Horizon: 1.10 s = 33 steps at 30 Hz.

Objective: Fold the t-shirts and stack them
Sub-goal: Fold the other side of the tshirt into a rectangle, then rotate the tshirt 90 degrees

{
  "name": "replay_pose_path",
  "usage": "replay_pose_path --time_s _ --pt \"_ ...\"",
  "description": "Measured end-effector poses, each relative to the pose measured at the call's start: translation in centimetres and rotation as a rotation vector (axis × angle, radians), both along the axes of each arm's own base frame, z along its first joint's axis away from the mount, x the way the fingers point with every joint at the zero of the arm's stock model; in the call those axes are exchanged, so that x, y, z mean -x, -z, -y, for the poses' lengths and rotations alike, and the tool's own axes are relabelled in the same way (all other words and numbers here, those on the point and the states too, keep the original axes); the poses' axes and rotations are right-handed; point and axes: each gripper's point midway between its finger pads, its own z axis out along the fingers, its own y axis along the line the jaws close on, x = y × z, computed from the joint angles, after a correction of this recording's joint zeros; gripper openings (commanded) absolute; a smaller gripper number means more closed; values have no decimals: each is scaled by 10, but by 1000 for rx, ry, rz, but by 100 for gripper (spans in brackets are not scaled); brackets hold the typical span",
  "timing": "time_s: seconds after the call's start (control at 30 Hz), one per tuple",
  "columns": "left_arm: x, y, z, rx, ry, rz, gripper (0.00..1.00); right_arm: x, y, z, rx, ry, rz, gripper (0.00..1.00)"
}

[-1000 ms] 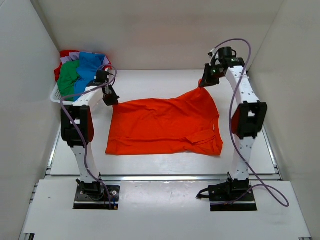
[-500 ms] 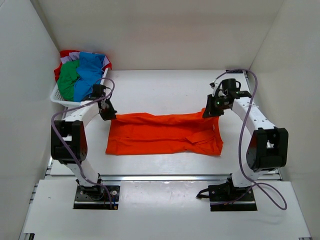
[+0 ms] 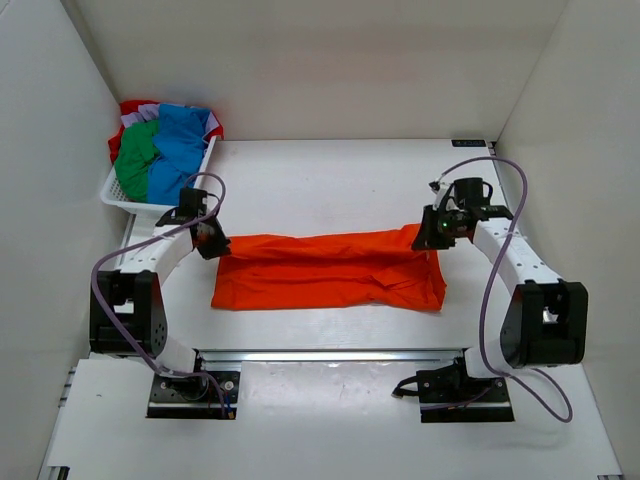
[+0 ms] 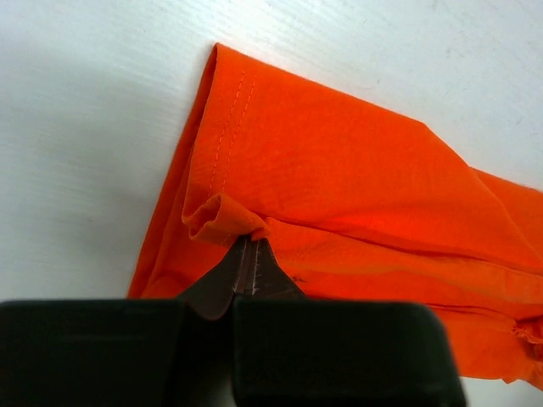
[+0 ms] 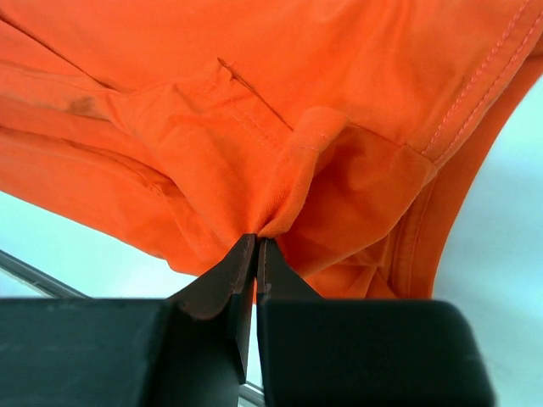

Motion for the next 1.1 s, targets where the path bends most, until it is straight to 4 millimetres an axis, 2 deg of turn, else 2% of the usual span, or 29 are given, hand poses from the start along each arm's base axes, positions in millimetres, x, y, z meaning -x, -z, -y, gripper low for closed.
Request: replay_pose_path --time_s 0.07,0.13,0.2,0.27,0.3,0.33,0.4,0.43,0.5,0.57,0.63,0.67,0.77,0.83,0.93,1.0,1.1 --pt "4 3 0 0 0 -7 0 7 3 1 -1 4 -3 0" --pt "10 6 0 -1 1 -19 4 14 5 2 -1 7 -4 0" --pt "16 9 -1 -3 2 -31 21 23 9 4 10 21 -12 0" --pt "21 12 -2 -7 -3 -45 33 37 14 7 44 69 -46 16" --pt "25 14 -4 -8 -9 -52 38 44 17 9 60 94 -63 31" --pt "28 14 -7 -12 -19 -55 45 52 20 11 81 121 -76 41" --pt "33 11 -13 -19 -49 -45 54 70 24 16 113 167 -90 50" --pt "33 5 -16 -21 -64 -23 55 79 24 18 112 186 -93 52" --pt "28 -12 -17 -22 -79 42 55 88 21 28 105 242 -76 52" --pt "21 -28 -13 -23 -67 96 55 88 14 37 96 290 -53 48" --pt "12 -39 -2 -21 -35 125 53 84 11 38 93 304 -31 37" --pt "8 -39 3 -18 -16 130 52 84 11 34 89 293 -31 35" --pt "7 -23 20 -12 39 84 51 84 17 12 69 240 -54 27" --pt "12 -2 28 -12 69 28 49 85 25 -5 54 203 -69 23" --pt "29 33 32 -24 97 -77 46 97 48 -23 31 181 -124 19" --pt "36 49 34 -33 111 -133 46 104 65 -27 22 189 -171 18" --pt "28 50 39 -36 135 -133 45 110 89 -26 35 218 -260 19"
